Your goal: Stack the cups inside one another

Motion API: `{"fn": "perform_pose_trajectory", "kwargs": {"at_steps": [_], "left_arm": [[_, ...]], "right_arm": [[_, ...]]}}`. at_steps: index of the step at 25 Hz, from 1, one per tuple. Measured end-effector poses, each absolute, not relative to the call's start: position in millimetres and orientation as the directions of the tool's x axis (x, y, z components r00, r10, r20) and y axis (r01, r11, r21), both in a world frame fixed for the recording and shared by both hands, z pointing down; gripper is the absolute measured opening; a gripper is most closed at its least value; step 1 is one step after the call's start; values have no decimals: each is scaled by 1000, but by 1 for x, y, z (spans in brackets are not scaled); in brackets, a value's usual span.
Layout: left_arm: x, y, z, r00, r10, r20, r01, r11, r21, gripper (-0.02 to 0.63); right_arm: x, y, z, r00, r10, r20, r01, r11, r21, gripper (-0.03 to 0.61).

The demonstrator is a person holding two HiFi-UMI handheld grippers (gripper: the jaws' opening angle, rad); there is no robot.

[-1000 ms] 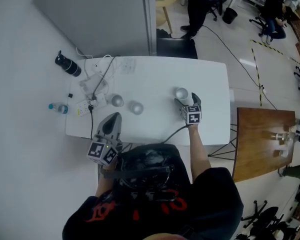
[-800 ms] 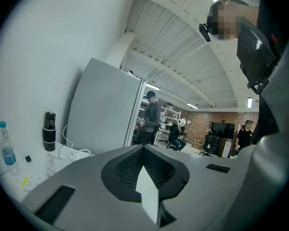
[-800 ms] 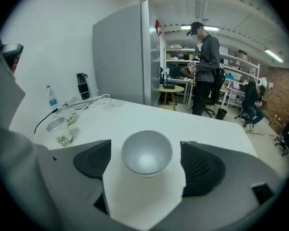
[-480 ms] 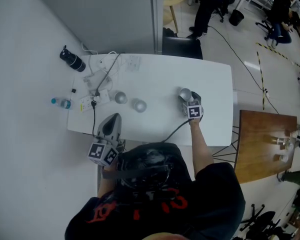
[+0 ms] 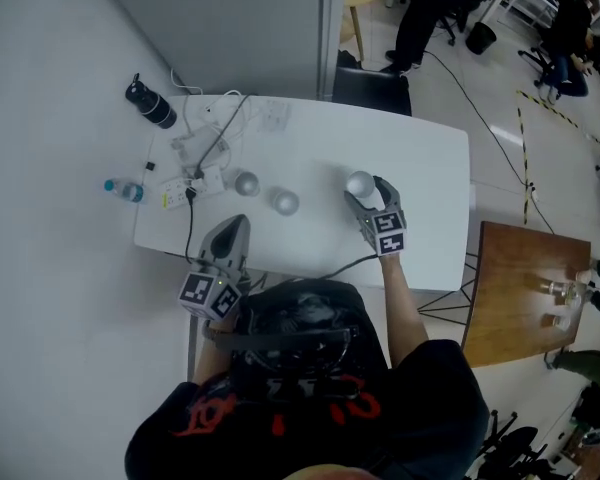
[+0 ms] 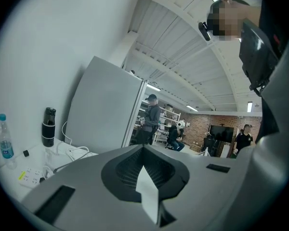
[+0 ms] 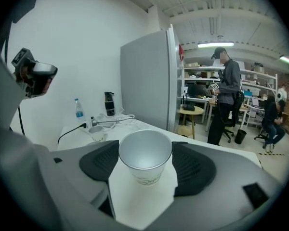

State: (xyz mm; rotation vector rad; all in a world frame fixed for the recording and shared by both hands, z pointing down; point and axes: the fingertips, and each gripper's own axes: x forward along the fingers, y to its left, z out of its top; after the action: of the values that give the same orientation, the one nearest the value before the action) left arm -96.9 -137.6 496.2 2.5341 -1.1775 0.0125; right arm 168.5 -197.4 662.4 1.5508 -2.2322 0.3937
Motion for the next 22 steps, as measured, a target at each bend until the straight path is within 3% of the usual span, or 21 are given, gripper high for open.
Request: {"fn": "perform_pose_trajectory", "kwargs": {"at_steps": [9, 22], "left_arm": [[-118, -145, 496, 626, -768, 134, -761, -565, 318, -5], [-176, -141, 494, 532, -838, 121, -817, -470, 335, -5]], "right_arm": [[92, -193, 612, -475, -800, 367, -879, 449, -159, 359], [-13, -202, 621, -623, -679, 388, -769, 623, -144, 359]]}}
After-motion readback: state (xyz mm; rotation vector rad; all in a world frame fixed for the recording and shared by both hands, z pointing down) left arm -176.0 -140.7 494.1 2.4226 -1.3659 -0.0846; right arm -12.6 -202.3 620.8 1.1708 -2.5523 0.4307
